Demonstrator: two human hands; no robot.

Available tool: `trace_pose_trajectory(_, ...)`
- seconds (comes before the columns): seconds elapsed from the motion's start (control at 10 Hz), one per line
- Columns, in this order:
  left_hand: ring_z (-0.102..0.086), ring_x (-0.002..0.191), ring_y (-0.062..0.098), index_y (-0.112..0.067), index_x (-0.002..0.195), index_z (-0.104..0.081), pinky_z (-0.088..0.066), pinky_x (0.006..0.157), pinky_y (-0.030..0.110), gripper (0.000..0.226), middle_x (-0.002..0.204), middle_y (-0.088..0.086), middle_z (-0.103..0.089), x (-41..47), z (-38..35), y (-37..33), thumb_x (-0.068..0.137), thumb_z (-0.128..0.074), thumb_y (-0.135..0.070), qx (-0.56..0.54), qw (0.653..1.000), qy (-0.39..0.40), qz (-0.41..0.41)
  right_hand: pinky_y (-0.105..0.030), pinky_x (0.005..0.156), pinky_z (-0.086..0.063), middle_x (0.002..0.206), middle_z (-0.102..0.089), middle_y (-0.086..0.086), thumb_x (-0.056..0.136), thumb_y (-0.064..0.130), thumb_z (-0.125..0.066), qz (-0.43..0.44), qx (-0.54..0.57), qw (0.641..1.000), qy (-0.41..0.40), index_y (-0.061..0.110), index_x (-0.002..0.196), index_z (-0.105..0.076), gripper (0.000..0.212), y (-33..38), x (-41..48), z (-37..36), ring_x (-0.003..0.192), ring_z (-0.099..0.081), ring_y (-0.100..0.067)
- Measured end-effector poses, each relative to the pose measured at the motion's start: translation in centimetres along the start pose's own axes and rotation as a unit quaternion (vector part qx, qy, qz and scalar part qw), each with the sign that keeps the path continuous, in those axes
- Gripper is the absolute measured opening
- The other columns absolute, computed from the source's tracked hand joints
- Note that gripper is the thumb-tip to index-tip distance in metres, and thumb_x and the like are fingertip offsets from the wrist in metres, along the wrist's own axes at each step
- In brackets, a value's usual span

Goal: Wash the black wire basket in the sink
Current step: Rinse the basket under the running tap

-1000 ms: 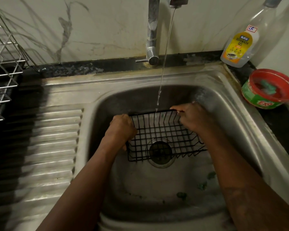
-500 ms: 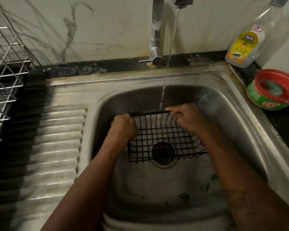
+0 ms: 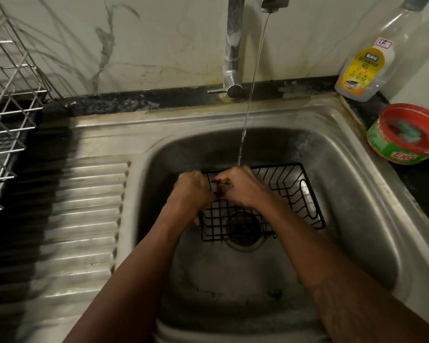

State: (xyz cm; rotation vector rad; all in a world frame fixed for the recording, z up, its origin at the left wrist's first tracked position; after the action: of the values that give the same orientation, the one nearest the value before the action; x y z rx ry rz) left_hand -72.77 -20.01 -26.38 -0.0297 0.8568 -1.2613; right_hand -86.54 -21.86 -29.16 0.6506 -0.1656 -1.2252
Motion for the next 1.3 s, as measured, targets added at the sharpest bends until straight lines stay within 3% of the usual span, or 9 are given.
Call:
trace_pose_trajectory(0.1,-0.074,0.076,0.031,-0.004,0.086,-0.059,-0.052,0.049,0.029,0.013,0.087,0.015,-0.067,0.2,1.2,1.1,0.091,-0.066,-0.014,0.008,0.998,-0.058,0.001,-0.031,0.074,-0.056,0.091,-0.073,0.007,0.092,0.026,-0.072,-0.138,-0.018,0.985,-0.102,0.023,0.090,-0.077,0.006,-5.8,-1.5,2.9,0.083,-0.066,-0.012)
trace_pose_trajectory(0.2,-0.073,0.085,0.036,-0.006,0.092,-0.064,-0.055,0.051,0.033,0.011,0.086,0.013,-0.066,-0.3,1.2,1.2,0.089,-0.068,-0.015,0.009,0.998,-0.069,-0.002,-0.036,0.072,-0.058,0.079,-0.070,-0.005,0.088,0.029,-0.075,-0.199,-0.025,0.970,-0.140,0.014,0.077,-0.071,0.019,-8.8,-2.2,3.9,0.075,-0.066,-0.021)
trace_pose_trajectory(0.3,-0.072,0.096,0.036,-0.002,0.106,-0.068,-0.062,0.076,0.042,0.020,0.108,0.019,-0.070,-0.2,-0.1,0.9,0.090,-0.067,-0.015,-0.088,0.994,-0.045,0.042,-0.034,0.070,-0.056,0.081,-0.064,-0.001,0.089,0.041,-0.073,-0.146,-0.078,0.983,-0.082,0.020,0.081,-0.066,0.024,-6.0,-1.3,2.4,0.073,-0.062,-0.014)
trace_pose_trajectory(0.4,-0.067,0.109,0.030,-0.008,0.117,-0.068,-0.057,0.082,0.035,0.026,0.119,0.012,-0.067,-0.9,-0.5,-0.1,0.095,-0.067,-0.022,0.061,0.998,0.007,-0.010,-0.030,0.068,-0.055,0.082,-0.063,0.003,0.091,0.039,-0.072,-0.093,-0.109,0.989,-0.023,0.023,0.088,-0.065,0.018,-2.8,-0.4,1.2,0.073,-0.063,-0.011)
trace_pose_trajectory(0.6,-0.073,0.094,0.036,0.002,0.105,-0.067,-0.053,0.058,0.030,0.018,0.104,0.020,-0.072,-1.0,-0.4,-0.4,0.093,-0.066,-0.011,0.036,0.998,-0.046,-0.026,-0.029,0.063,-0.053,0.080,-0.066,0.007,0.086,0.031,-0.076,0.007,-0.049,0.998,0.026,0.028,0.088,-0.069,0.009,1.7,1.1,-1.1,0.072,-0.065,-0.010)
trace_pose_trajectory(0.7,-0.076,0.080,0.029,0.002,0.102,-0.063,-0.064,0.074,0.036,0.017,0.091,0.015,-0.072,-0.3,0.6,0.1,0.097,-0.062,-0.014,0.062,0.998,-0.017,0.018,-0.030,0.075,-0.056,0.087,-0.071,0.014,0.089,0.034,-0.075,-0.066,-0.008,0.997,-0.040,0.034,0.092,-0.076,0.003,-2.6,-0.2,1.1,0.080,-0.065,-0.004)
trace_pose_trajectory(0.9,-0.076,0.074,0.020,-0.008,0.093,-0.068,-0.059,0.064,0.027,0.012,0.086,0.006,-0.076,-0.5,1.1,0.7,0.092,-0.068,-0.020,0.147,0.989,0.016,0.010,-0.032,0.074,-0.055,0.083,-0.068,-0.001,0.078,0.048,-0.081,-0.192,0.000,0.969,-0.157,0.021,0.081,-0.071,0.030,-8.0,-2.1,3.6,0.082,-0.067,-0.020)
trace_pose_trajectory(1.1,-0.067,0.094,0.034,-0.016,0.090,-0.065,-0.053,0.078,0.035,0.035,0.091,0.005,-0.057,-0.6,2.9,0.6,0.079,-0.077,-0.046,0.199,0.969,-0.145,-0.037,-0.037,0.100,-0.049,0.133,-0.061,-0.010,0.082,0.041,-0.082,-0.115,-0.110,0.985,-0.066,0.029,0.139,-0.059,0.062,-6.0,-1.1,1.2,0.123,-0.057,-0.029)
trace_pose_trajectory(1.3,-0.064,0.076,0.027,-0.014,0.092,-0.070,-0.057,0.070,0.037,0.030,0.086,0.007,-0.064,-0.1,0.5,-1.7,0.086,-0.066,-0.043,0.132,0.972,-0.124,-0.147,-0.034,0.077,-0.060,0.093,-0.065,0.003,0.075,0.031,-0.071,0.009,-0.075,0.997,0.001,0.026,0.094,-0.070,0.019,-2.0,0.5,-1.0,0.090,-0.068,-0.021)
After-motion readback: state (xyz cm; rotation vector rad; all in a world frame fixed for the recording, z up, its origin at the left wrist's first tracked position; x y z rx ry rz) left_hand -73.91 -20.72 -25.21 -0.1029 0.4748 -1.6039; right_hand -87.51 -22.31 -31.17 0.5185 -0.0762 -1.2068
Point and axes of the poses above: each hand's wrist, its own x-axis towards the middle knuckle, its own z-axis out of the back of the hand, y = z × x, the point moved 5 cm from there along x, towards the middle knuckle
